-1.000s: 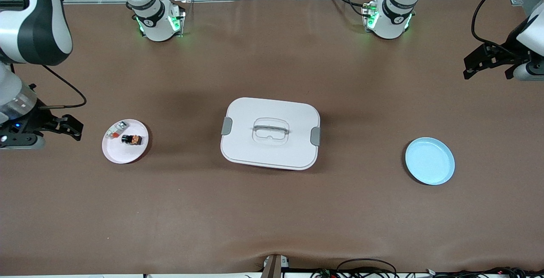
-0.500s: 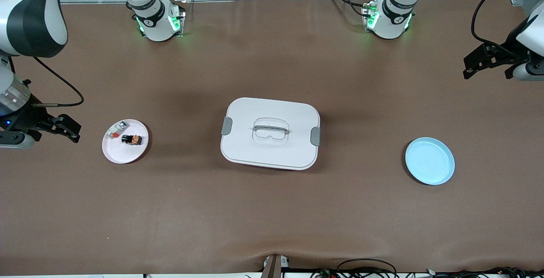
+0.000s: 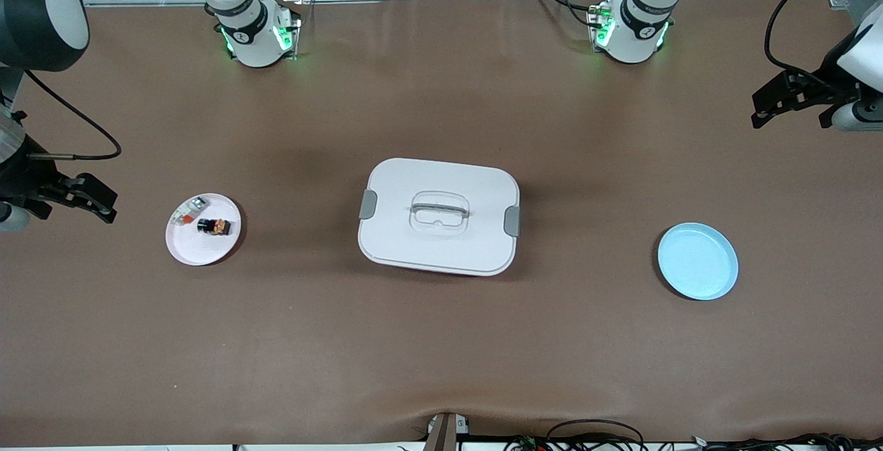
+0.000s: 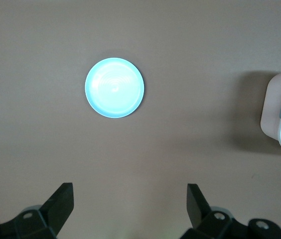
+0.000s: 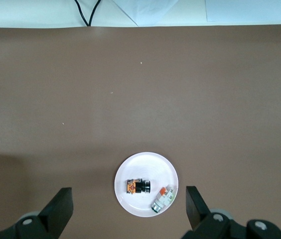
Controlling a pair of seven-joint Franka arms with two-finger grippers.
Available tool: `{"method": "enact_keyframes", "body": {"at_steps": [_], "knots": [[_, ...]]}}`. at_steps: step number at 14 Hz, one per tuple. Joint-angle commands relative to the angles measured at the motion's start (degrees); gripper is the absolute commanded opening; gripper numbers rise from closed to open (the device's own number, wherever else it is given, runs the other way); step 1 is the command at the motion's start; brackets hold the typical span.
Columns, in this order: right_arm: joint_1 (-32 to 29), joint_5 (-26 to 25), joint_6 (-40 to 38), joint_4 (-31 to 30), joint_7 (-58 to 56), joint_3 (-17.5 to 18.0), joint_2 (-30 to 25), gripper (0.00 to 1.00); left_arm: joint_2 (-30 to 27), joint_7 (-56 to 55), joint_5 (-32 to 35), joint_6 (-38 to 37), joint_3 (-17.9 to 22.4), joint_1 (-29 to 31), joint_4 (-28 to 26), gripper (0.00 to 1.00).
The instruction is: Transfer orange switch to right arm and place
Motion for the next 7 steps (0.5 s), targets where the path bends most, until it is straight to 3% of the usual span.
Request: {"method": "enact_keyframes", "body": {"at_steps": [1, 5, 7], "knots": [[0.2, 0.7, -3.1, 3.0, 1.0, -0.1, 0.3, 1.0, -0.2, 0.2, -0.3, -0.7, 0.0, 0.1, 1.2, 1.0], [1.4, 2.0, -5.1, 2.9, 1.1, -1.1, -2.1, 1.0, 0.1, 0.2, -0.1, -1.0, -0.1, -0.1, 1.3, 1.0], [3.2, 6.0, -6.7, 2.8, 1.0, -5.3, -3.7, 1.0, 0.1, 0.2, -0.2, -1.0, -0.1, -0.1, 1.3, 1.0]]}}
